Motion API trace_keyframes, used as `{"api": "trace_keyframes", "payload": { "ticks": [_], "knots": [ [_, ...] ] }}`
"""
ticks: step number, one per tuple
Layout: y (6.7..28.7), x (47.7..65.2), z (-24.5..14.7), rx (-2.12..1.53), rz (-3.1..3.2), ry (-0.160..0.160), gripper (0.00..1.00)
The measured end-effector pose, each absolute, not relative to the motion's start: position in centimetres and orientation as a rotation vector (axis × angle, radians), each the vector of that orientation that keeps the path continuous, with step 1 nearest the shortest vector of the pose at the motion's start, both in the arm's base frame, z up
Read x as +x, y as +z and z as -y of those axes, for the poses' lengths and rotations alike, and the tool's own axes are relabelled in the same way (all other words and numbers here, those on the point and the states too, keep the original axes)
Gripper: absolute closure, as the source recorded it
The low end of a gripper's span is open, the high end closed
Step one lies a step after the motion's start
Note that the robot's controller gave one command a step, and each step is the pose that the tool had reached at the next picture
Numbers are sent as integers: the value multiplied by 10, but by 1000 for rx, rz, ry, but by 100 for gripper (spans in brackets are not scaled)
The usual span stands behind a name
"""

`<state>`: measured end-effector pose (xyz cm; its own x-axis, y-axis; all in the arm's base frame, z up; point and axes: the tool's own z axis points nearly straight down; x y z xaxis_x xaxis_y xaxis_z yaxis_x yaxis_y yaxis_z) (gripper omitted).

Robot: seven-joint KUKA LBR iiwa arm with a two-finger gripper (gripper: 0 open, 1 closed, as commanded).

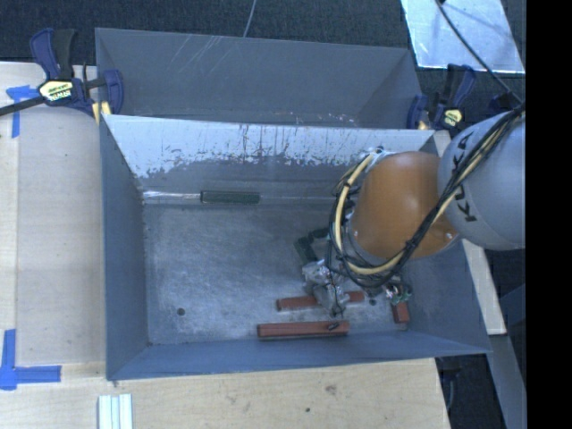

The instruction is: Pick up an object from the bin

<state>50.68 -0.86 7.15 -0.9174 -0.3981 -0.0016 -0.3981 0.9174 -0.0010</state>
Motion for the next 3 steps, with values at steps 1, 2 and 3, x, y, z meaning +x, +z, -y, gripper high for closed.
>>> {"api": "trace_keyframes", "payload": {
  "ticks": [1, 2, 3],
  "knots": [
    [72, 507, 9, -638, -3074, -1, 100],
    [227, 520, 4, -688, -3059, -1, 100],
    [226, 519, 4, -687, -3062, 0, 100]
  ]
}}
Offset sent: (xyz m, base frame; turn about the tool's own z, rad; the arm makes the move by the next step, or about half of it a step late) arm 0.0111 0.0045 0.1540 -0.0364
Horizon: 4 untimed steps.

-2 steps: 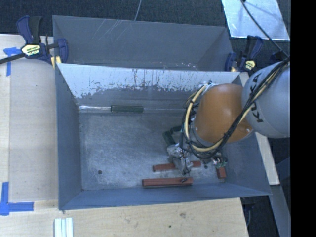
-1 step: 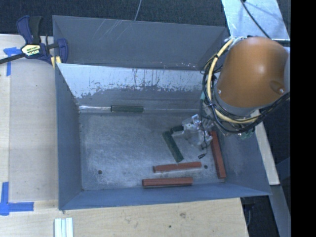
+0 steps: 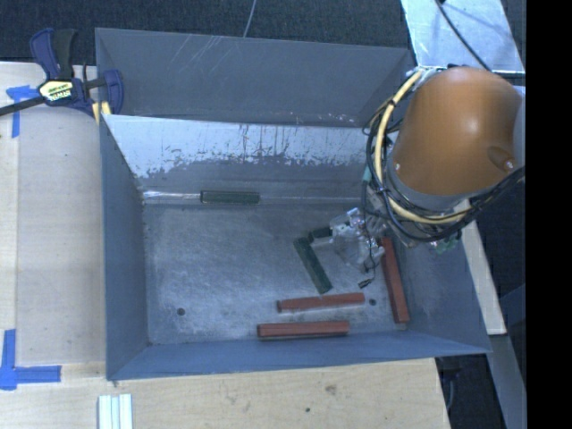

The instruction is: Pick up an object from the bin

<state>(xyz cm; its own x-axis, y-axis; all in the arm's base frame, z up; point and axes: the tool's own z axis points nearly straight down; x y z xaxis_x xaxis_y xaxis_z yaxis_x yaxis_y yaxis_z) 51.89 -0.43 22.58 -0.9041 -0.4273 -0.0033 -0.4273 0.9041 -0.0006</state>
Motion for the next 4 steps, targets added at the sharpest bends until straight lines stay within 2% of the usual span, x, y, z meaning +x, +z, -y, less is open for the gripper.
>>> {"api": "trace_keyframes", "payload": {
  "ticks": [1, 2, 3, 4],
  "knots": [
    [163, 498, 11, -491, -3102, 0, 0],
    [164, 499, 11, -490, -3100, 0, 0],
    [103, 508, 45, -572, -3080, -3, 0],
    [71, 486, 14, -246, -3126, 1, 100]
  ]
}}
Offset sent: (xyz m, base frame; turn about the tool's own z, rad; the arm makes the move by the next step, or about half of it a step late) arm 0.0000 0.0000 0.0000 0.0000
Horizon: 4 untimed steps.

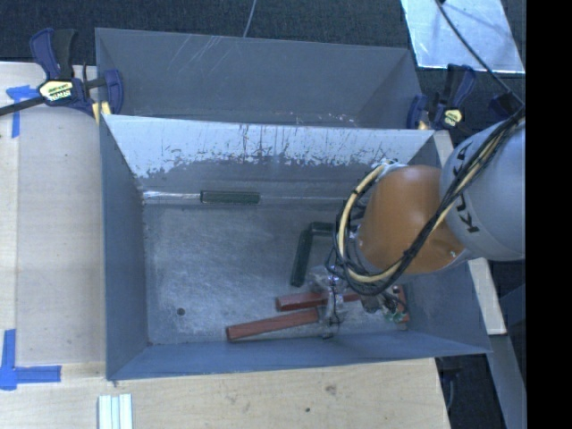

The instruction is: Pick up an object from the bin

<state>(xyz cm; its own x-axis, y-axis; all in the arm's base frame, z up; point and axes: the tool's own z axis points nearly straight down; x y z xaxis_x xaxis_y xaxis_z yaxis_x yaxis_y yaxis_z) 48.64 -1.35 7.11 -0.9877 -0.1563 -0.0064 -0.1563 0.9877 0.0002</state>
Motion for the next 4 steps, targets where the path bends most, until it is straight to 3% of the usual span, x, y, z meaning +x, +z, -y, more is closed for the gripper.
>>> {"api": "trace_keyframes", "payload": {
  "ticks": [1, 2, 3, 4],
  "knots": [
    [71, 486, 14, -246, -3126, 1, 100],
    [126, 487, -56, -220, -3135, 0, 100],
    [131, 493, -55, -540, -3090, 3, 100],
    [252, 509, -21, -779, -3042, 0, 100]
  ]
}}
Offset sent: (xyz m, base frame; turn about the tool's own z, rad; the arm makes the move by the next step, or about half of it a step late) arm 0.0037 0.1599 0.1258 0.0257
